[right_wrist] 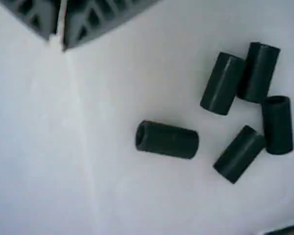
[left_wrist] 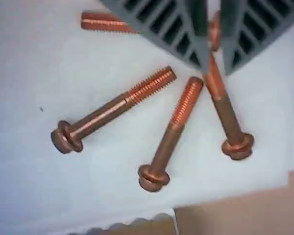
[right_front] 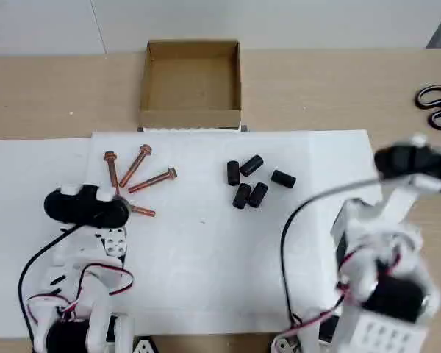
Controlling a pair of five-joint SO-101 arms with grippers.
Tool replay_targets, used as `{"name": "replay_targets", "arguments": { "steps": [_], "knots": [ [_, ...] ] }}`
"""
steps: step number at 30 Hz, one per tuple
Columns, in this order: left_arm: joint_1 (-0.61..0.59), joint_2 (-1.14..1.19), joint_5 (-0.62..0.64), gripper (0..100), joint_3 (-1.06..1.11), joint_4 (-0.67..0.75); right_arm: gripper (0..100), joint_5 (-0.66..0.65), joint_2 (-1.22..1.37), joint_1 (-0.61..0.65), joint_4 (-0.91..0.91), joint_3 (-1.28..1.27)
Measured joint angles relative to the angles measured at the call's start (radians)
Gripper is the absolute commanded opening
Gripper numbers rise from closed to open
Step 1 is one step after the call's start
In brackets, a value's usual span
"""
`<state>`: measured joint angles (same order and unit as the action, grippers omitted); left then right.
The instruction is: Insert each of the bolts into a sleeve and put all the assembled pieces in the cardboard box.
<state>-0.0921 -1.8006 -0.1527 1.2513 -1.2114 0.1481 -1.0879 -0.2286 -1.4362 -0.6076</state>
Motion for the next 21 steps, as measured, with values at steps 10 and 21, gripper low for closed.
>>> {"name": "replay_targets", "arguments": {
  "steps": [10,21],
  "knots": [
    [-0.242,0.377,0.051,1,-0.315,-0.052,0.5,0.02,0.457,0.087,-0.199,0.348],
    [-0.276,1.045,0.207,1,-0.858,-0.468,0.8,-0.199,0.703,0.094,-0.155,0.348]
  ]
}}
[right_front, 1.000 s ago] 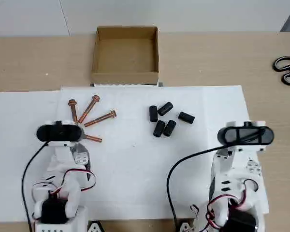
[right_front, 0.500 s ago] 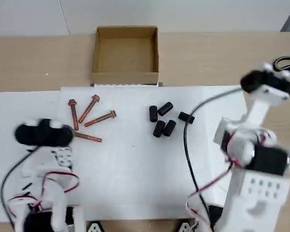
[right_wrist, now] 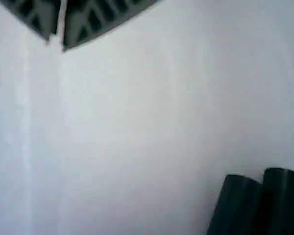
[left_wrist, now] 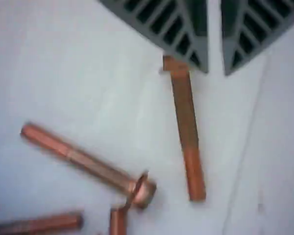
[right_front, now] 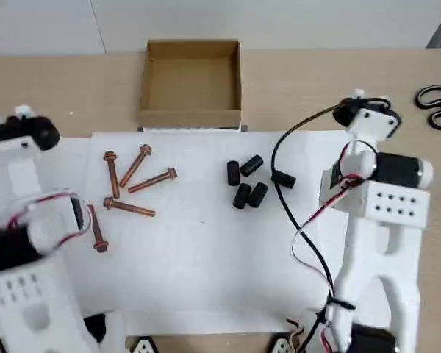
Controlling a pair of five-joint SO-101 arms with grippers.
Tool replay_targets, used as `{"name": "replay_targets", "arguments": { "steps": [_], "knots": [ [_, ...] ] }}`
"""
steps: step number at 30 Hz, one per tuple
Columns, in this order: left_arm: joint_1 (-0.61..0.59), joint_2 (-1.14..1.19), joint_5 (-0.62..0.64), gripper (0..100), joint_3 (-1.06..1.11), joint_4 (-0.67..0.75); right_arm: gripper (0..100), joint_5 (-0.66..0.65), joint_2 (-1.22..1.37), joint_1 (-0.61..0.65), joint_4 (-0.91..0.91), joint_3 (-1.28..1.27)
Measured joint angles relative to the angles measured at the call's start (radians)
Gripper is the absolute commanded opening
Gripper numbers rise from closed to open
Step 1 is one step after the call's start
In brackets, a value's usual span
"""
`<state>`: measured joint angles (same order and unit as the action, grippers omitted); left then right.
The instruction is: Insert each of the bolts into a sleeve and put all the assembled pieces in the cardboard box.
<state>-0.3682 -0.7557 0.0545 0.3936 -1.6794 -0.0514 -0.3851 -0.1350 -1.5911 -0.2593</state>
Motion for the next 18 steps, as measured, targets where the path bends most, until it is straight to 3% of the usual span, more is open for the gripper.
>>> {"name": "replay_targets", "arguments": {
  "steps": [3,6,12,18],
  "knots": [
    [-0.003,0.121,-0.005,1,-0.072,-0.021,1.3,-0.124,0.043,0.0,0.034,0.0],
    [-0.003,0.221,-0.1,1,-0.118,-0.021,6.8,-0.253,0.089,0.008,0.072,0.0],
    [-0.003,0.367,-0.155,1,-0.127,-0.021,16.1,-0.322,0.215,0.078,0.149,0.0],
    [-0.003,0.436,-0.152,1,-0.127,-0.021,17.1,-0.341,0.287,0.152,0.264,0.0]
  ]
}}
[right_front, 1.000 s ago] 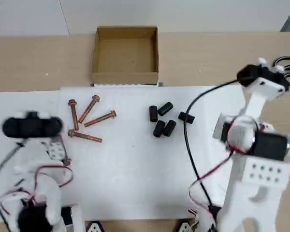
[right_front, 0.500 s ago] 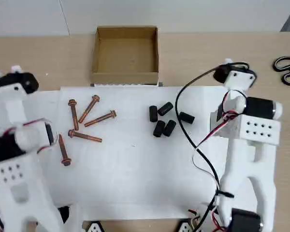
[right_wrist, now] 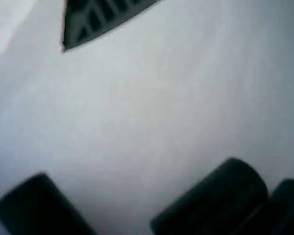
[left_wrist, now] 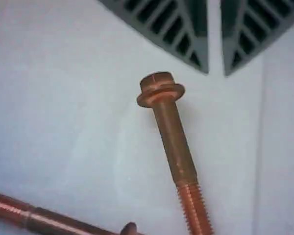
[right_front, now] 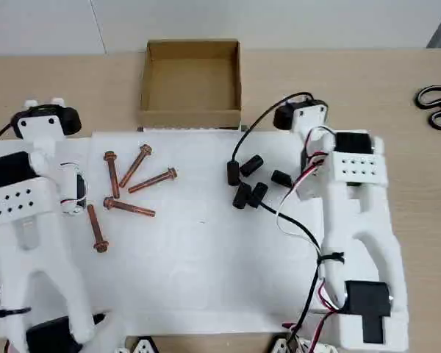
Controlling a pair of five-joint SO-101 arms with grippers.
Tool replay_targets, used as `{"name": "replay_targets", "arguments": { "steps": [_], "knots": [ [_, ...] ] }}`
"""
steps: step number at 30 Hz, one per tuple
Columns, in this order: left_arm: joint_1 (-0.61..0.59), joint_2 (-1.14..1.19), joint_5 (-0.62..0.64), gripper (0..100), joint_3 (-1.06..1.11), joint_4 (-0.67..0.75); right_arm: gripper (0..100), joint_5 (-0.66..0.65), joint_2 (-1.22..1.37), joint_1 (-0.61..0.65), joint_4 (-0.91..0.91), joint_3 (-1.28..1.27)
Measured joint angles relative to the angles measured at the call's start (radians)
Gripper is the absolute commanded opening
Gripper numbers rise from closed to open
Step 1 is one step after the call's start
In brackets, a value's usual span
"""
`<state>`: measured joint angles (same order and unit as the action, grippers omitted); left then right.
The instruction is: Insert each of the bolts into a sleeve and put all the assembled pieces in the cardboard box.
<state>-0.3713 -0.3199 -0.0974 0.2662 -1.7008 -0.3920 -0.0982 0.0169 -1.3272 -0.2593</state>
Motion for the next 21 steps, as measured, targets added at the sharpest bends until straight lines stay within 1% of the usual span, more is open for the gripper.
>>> {"name": "replay_targets", "arguments": {
  "steps": [7,13,21],
  "knots": [
    [0.0,0.003,-0.006,1,0.0,0.0,17.2,-0.041,0.02,0.078,0.054,0.0],
    [0.0,0.003,-0.008,1,0.0,0.0,17.2,-0.123,0.034,0.117,0.069,0.0],
    [0.0,0.003,-0.006,1,0.0,-0.006,17.1,-0.238,0.123,0.115,0.101,0.002]
  ]
}}
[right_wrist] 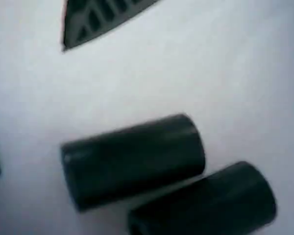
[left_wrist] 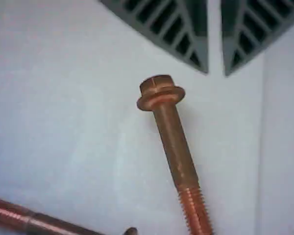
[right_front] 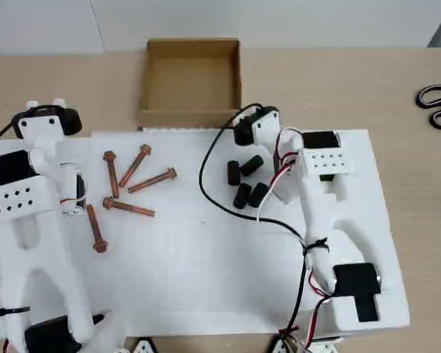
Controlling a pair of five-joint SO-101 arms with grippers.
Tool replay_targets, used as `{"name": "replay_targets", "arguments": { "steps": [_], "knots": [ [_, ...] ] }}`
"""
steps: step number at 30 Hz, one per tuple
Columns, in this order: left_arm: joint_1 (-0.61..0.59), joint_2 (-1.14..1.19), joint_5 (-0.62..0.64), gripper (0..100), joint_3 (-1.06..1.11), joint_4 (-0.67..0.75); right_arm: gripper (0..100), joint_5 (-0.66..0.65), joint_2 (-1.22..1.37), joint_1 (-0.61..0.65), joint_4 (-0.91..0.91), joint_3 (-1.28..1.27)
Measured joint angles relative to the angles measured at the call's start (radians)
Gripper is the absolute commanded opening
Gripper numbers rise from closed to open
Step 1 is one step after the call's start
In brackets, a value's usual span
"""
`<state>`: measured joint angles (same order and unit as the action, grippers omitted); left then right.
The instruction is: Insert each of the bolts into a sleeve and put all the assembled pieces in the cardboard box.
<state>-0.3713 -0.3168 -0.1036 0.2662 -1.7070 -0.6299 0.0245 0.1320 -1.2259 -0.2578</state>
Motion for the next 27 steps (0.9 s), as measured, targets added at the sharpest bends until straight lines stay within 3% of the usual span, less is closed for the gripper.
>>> {"name": "replay_targets", "arguments": {
  "steps": [27],
  "knots": [
    [0.0,0.003,0.0,1,0.0,0.0,16.0,-0.19,0.216,-0.017,0.226,0.015]
  ]
}}
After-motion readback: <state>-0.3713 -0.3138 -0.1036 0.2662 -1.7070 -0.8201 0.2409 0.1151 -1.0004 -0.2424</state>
